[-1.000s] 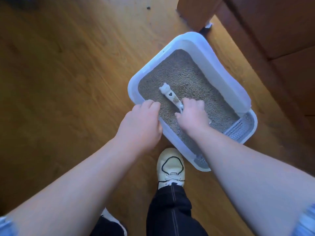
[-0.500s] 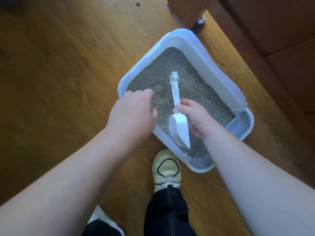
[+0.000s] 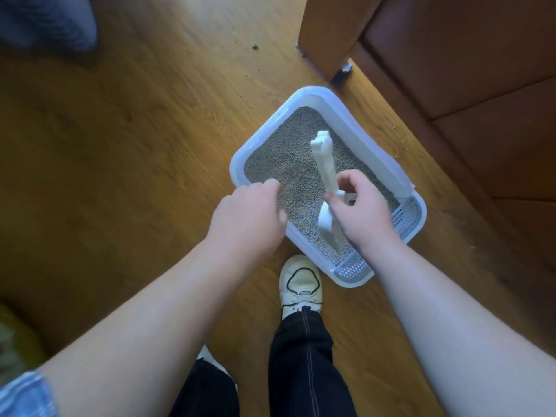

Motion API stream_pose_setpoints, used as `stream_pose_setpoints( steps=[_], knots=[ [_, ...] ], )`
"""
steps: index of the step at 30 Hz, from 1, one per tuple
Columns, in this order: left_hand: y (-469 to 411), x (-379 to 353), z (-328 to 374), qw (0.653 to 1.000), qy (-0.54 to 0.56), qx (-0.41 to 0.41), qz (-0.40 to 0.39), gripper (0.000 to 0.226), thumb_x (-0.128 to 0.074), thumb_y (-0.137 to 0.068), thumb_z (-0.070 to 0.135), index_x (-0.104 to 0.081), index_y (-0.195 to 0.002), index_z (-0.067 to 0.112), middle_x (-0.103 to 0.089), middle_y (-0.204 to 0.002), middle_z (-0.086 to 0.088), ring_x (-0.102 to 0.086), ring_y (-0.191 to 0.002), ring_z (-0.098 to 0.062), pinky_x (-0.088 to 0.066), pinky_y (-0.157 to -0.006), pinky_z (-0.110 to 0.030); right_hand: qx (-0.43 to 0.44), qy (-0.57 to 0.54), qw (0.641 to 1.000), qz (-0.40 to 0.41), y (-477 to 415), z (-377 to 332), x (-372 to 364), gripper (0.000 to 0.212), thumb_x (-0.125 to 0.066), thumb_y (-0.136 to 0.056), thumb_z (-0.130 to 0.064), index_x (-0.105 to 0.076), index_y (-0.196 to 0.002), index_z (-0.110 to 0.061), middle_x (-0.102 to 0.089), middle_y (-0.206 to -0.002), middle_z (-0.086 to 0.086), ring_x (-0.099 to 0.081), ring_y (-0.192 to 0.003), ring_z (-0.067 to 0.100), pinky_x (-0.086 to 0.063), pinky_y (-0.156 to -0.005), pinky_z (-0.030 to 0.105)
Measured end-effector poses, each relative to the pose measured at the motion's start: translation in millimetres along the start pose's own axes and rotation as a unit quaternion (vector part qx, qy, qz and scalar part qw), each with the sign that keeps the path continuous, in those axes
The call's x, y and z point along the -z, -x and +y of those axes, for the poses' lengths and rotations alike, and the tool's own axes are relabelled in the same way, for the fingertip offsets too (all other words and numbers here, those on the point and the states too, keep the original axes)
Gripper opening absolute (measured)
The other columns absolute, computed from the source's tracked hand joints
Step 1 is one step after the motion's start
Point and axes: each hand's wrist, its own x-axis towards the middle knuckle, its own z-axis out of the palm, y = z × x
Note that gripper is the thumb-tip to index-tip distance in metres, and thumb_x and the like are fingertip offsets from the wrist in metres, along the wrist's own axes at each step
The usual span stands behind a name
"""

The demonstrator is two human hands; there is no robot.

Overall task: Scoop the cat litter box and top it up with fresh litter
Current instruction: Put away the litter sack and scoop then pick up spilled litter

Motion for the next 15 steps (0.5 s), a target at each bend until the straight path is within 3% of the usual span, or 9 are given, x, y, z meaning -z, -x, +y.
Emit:
stream_pose_setpoints(
  steps=[4, 9, 11, 13, 15],
  knots=[
    [46, 48, -11, 0.999, 0.046, 0.005, 0.025, 0.028, -0.043, -0.091, 0.024, -0.056, -0.116, 0.023, -0.066, -0.100, 0.000, -0.060, -0.096, -0.027, -0.052, -0.079, -0.045, 0.145, 0.103, 0.984, 0.019, 52, -59, 10, 0.018, -0.065, -0.089, -0.018, -0.060, -0.104, -0.025, -0.056, -0.098, -0.013, -0.047, -0.103, 0.015, -0.035, -0.084, 0.028],
    [108, 101, -53, 0.991, 0.114, 0.054, 0.041, 0.008, -0.045, -0.092, 0.024, -0.052, -0.089, 0.022, -0.057, -0.079, 0.003, -0.057, -0.072, -0.023, -0.047, -0.062, -0.035, 0.278, 0.141, 0.950, -0.014, 98, -127, -24, 0.026, -0.067, -0.083, -0.012, -0.063, -0.108, -0.016, -0.060, -0.102, -0.004, -0.053, -0.103, 0.024, -0.040, -0.094, 0.033],
    [133, 112, -77, 0.985, 0.146, 0.085, 0.035, 0.010, -0.046, -0.093, 0.026, -0.055, -0.095, 0.022, -0.060, -0.085, 0.004, -0.060, -0.077, -0.020, -0.049, -0.066, -0.034, 0.315, 0.152, 0.937, -0.031, 115, -152, -47, 0.025, -0.066, -0.083, -0.013, -0.064, -0.108, -0.015, -0.064, -0.104, 0.000, -0.055, -0.104, 0.028, -0.042, -0.094, 0.039],
    [159, 120, -105, 0.959, 0.253, 0.129, 0.011, 0.019, -0.055, -0.092, 0.029, -0.058, -0.110, 0.025, -0.064, -0.099, 0.009, -0.063, -0.090, -0.013, -0.052, -0.081, -0.035, 0.345, 0.165, 0.923, -0.046, 128, -174, -72, 0.024, -0.067, -0.082, -0.013, -0.065, -0.106, -0.014, -0.064, -0.102, 0.000, -0.053, -0.102, 0.028, -0.043, -0.091, 0.041],
    [188, 127, -133, 0.897, 0.411, 0.165, 0.005, 0.031, -0.067, -0.090, 0.032, -0.057, -0.119, 0.031, -0.067, -0.104, 0.015, -0.064, -0.096, -0.006, -0.053, -0.088, -0.030, 0.366, 0.180, 0.910, -0.073, 140, -194, -97, 0.026, -0.069, -0.083, -0.011, -0.066, -0.109, -0.014, -0.065, -0.104, 0.000, -0.051, -0.103, 0.026, -0.042, -0.091, 0.040]
  ],
)
